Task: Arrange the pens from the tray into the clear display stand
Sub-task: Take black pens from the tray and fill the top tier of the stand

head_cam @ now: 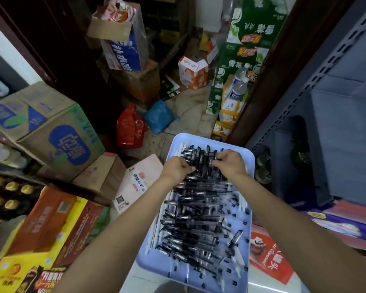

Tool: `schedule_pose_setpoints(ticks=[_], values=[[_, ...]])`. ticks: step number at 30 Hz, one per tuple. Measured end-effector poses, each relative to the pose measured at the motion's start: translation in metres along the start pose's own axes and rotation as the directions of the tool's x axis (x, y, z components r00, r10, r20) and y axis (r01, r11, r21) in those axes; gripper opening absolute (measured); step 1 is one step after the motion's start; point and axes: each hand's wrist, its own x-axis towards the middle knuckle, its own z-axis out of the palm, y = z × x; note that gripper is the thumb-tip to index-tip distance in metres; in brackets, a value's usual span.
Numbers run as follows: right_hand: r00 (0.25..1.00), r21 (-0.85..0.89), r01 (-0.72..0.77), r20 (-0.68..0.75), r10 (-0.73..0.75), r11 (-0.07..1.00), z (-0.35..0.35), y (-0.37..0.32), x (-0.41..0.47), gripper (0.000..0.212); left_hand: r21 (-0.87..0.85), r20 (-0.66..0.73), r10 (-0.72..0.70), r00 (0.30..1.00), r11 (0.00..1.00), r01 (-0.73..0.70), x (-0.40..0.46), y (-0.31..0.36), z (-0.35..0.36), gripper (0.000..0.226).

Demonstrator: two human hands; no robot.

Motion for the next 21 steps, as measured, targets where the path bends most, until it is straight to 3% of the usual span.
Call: schedule_pose_setpoints(ticks=[6, 10, 13, 16, 21], values=[[0.993, 0.331, -0.118, 0.021, 0.118, 0.936, -0.014, -0.017, -0.004, 0.016, -0.385, -0.081, 0.083, 0.993, 0.917, -0.108, -0.009, 0.007, -0.012, 0.026], [0.995, 0.504, -0.083, -0.008, 0.101, 0.86, -0.029, -0.028, -0.014, 0.014, -0.473, -0.101, 0.166, 0.981, 0.86, -0.194, -0.015, 0.016, -0.021, 0.021], [0.995, 0.561, 0.029, -0.095, 0.029, 0.827, -0.04, -0.032, -0.025, 0.011, -0.456, -0.159, 0.228, 0.96, 0.846, -0.277, -0.018, 0.022, -0.024, 0.016], [0.979, 0.493, 0.157, -0.192, -0.069, 0.856, -0.052, -0.034, -0.036, 0.01, -0.365, -0.205, 0.324, 0.924, 0.85, -0.379, -0.026, 0.033, -0.028, 0.004], [0.93, 0.485, 0.331, -0.311, -0.194, 0.809, -0.095, -0.035, -0.067, 0.005, -0.148, -0.228, 0.523, 0.821, 0.815, -0.56, -0.051, 0.07, -0.038, 0.012]])
